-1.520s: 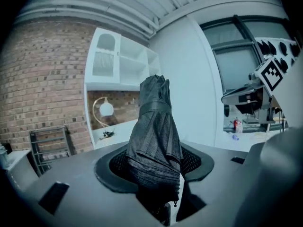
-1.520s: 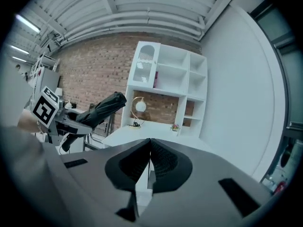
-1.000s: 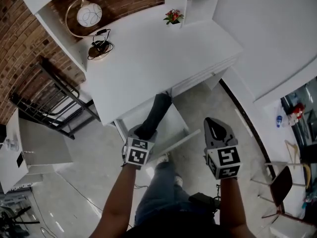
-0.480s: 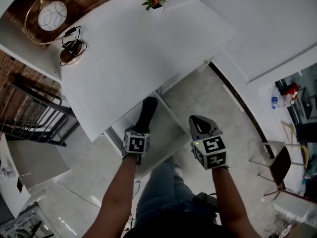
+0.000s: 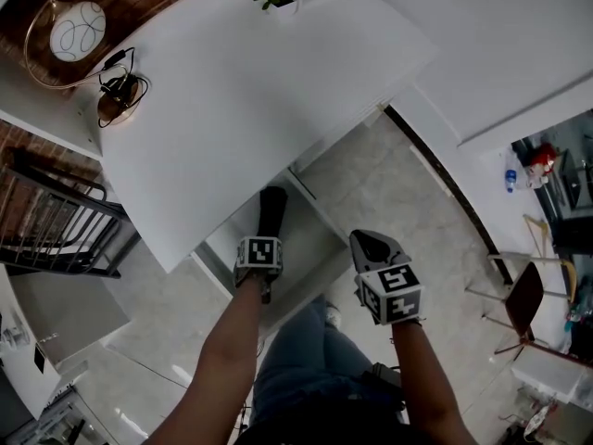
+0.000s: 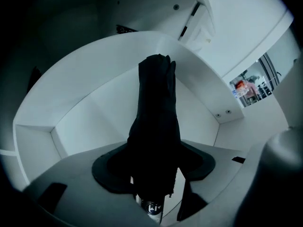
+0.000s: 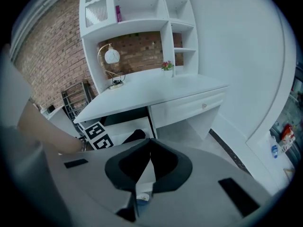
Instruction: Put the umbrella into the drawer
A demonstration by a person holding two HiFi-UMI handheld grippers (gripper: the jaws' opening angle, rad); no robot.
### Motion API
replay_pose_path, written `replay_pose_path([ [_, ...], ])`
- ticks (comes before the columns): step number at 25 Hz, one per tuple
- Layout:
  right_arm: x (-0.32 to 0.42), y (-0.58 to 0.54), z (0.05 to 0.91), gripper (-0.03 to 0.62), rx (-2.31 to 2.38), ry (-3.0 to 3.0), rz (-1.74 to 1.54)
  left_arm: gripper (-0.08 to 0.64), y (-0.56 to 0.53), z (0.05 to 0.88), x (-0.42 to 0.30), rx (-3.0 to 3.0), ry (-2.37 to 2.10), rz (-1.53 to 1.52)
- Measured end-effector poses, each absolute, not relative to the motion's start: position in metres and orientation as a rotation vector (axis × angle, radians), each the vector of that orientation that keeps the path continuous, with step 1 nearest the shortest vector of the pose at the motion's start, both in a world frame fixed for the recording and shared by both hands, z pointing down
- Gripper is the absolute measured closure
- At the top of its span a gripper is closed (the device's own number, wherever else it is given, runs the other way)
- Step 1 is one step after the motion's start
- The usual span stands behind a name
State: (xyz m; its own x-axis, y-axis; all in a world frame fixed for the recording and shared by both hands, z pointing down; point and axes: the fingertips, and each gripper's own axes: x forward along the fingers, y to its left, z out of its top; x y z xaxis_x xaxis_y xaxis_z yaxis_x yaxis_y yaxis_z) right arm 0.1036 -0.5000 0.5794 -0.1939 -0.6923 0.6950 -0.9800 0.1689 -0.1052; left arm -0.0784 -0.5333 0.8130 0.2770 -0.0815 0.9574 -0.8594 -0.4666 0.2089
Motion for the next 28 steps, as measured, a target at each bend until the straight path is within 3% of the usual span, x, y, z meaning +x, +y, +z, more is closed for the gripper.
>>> replay_pose_path([
  [3,0.107,-0.489,0.579,0.592,1.595,-1.938,0.773,0.284,-0.526,0.816,-0.074,1.742,-0.857,1.263],
  [5,0.109,-0.482,0.574,0.592,1.608,-1.939,0.768,0.178,-0.524,0.808,-0.067,1.752,-0.857,1.215],
  [9,0.112,-0.467,0.56,0.592,1.637,-1.962,0.745,0.147,-0.534,0.771,-0.069,1.869,-0.946,1.228],
  [20,0.11,-0.395,0.464,0.592,1.698,-2.09,0.513,0.161,-0.497,0.622,-0.083,2.149,-1.134,1.148],
  [25,0.106,-0.366,0.416,0.592,1.742,-2.137,0.339,0.22,-0.471,0.546,-0.087,2.265,-1.194,0.832],
  [28,0.105,-0.351,0.393,0.592,1.769,-2.132,0.255,0.298,-0.461,0.496,-0.101,2.363,-1.289,0.723],
])
